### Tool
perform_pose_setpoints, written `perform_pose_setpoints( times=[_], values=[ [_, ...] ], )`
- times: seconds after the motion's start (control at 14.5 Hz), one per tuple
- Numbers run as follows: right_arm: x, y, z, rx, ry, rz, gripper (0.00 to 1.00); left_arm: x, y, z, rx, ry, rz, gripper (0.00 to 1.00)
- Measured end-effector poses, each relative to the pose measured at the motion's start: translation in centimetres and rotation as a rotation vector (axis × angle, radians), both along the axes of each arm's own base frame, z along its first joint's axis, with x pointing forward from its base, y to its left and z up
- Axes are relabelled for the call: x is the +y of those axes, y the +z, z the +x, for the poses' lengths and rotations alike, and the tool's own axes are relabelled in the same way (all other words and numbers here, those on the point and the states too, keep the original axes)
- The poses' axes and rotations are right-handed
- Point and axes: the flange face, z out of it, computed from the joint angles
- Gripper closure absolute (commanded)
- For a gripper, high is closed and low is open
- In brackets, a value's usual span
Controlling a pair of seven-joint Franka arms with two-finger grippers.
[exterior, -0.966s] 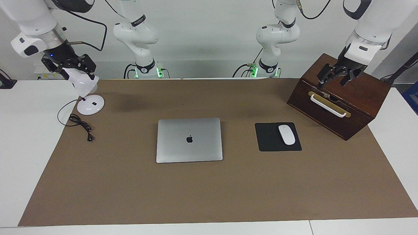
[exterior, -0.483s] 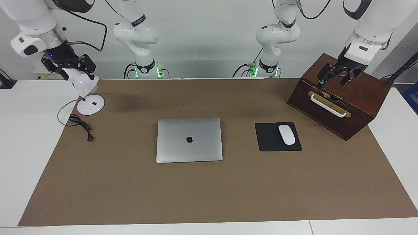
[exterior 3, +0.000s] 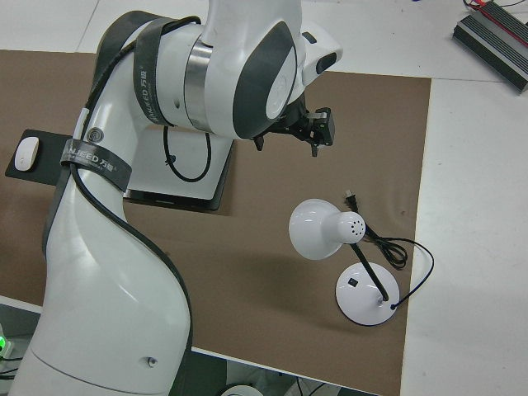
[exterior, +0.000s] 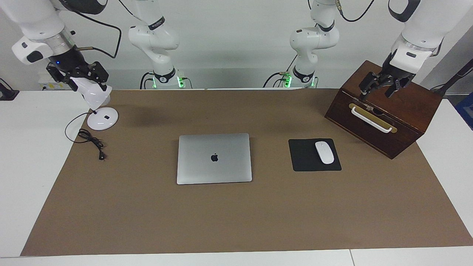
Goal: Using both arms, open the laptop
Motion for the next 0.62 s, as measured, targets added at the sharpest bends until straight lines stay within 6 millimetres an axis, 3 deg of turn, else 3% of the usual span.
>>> perform_pose_setpoints(
  times=[0.62],
  values=[
    [-1.01, -0.53, 0.66, -0.055, -0.001, -0.009, 0.0, 0.0, 0.0, 0.0, 0.0, 0.0, 0.0, 0.0]
  ],
)
